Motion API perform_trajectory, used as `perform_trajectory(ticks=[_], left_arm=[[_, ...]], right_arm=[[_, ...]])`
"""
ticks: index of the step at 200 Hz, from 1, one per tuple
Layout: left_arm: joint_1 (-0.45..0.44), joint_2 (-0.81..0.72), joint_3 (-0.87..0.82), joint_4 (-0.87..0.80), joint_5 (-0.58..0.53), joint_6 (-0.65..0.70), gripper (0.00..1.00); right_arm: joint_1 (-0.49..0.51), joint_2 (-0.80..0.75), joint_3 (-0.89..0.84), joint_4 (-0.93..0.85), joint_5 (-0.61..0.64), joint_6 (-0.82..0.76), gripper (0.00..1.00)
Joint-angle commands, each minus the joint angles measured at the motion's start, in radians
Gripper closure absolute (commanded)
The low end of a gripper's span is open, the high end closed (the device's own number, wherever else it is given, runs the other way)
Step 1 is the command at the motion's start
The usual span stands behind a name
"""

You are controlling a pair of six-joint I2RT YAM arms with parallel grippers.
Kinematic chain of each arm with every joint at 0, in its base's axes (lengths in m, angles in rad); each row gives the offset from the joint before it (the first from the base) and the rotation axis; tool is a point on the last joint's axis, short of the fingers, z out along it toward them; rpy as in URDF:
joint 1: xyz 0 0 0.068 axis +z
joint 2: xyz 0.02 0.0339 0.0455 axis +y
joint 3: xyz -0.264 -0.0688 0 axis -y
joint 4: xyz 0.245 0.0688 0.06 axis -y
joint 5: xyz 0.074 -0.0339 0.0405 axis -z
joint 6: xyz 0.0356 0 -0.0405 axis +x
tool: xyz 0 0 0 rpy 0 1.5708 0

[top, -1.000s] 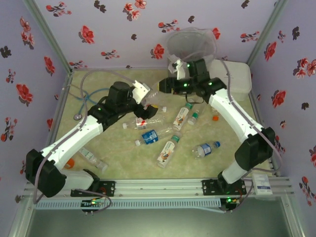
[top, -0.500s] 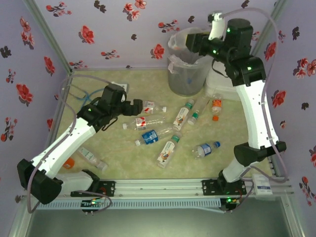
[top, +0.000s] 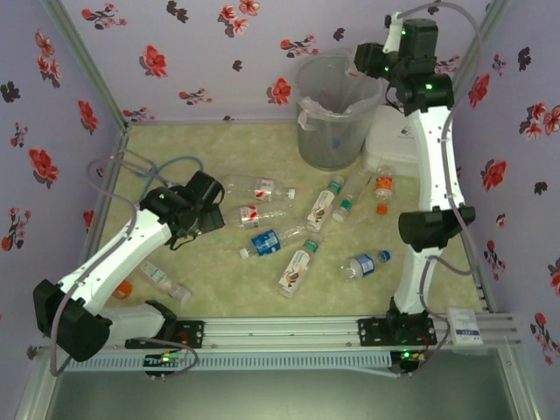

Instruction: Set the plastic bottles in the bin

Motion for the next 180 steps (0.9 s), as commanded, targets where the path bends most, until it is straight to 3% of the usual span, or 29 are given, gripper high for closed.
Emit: perform_trajectory(ticks=[1,43,83,152,180], left_arm=[[0.006,-0.027,-0.032,-0.093,-0.014,-0.078,0.0],[0.006,-0.038,-0.052,-0.166,-0.007,-0.07,0.0],[0.007,-0.076,-0.104,-0.18,0.02,-0.094,0.0],[0.013,-0.081,-0.157,-0.186,0.054,-0.111,0.0],[0.016,-0.086,-0.169,-0.187,0.05,-0.119,0.0]], right_arm=[[0.011,0.024,0.035,-0.005,-0.089,0.033,0.98],[0.019,0.11,0.035,-0.05,-0.134,0.033,0.94],[0.033,0.176,0.036,-0.084,-0.156,0.038,0.77],[0.036,0.178,0.037,-0.116,-0.134,0.009,0.21],[0.032,0.136,0.041,-0.119,-0.115,-0.01,0.06]])
